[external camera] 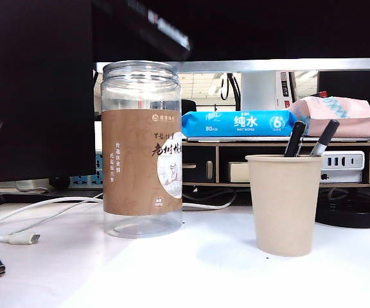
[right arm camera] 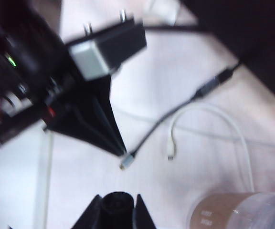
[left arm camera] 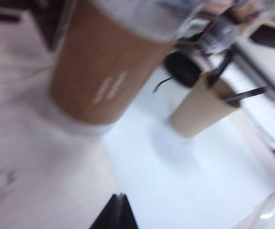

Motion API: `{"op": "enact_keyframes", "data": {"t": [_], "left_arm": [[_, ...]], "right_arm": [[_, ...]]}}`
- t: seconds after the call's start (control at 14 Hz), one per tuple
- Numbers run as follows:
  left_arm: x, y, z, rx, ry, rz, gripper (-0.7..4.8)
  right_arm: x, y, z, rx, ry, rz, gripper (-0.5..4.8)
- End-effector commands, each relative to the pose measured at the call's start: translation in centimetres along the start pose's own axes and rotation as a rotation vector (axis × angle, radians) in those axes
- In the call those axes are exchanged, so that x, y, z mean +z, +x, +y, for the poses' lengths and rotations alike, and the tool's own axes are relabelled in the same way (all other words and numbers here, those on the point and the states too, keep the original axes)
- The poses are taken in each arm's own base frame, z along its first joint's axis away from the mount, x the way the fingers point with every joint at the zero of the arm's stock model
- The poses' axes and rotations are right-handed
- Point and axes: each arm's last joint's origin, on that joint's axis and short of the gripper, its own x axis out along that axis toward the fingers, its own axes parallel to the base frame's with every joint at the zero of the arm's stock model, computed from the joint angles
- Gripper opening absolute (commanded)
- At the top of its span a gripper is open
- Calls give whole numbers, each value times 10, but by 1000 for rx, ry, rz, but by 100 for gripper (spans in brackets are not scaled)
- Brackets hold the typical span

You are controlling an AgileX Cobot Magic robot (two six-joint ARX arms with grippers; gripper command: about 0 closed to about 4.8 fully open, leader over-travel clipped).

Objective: Pick up the marker and insert it into the paper cup.

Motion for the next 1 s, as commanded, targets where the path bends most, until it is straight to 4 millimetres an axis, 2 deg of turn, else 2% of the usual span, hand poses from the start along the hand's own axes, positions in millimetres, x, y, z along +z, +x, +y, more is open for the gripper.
{"op": "enact_keyframes", "data": {"t": [0.07, 0.21, 0.36, 0.43, 0.5, 0.71, 0.86, 1.0], "left_arm": [[6, 0, -4, -72, 22, -43, -5], [9, -1, -5, -99, 27, -60, -5], [12, -1, -7, -121, 11, -90, -5], [16, -2, -10, -154, 17, -121, -5], [18, -2, -11, -163, 13, -139, -5], [19, -2, -11, -165, 19, -145, -5], [19, -2, -11, -164, 20, -146, -5], [19, -2, -11, -165, 19, -145, -5]], "right_arm": [[5, -36, -6, -20, 40, -139, 51], [0, -68, -13, -34, 63, -223, 51], [-8, -91, -24, 9, 76, -303, 52], [-22, -107, -40, 58, 114, -356, 52], [-30, -114, -49, 80, 137, -381, 52], [-47, -123, -63, 96, 162, -413, 52], [-76, -111, -73, 193, 209, -430, 52], [-94, -102, -77, 233, 223, -437, 52]]}}
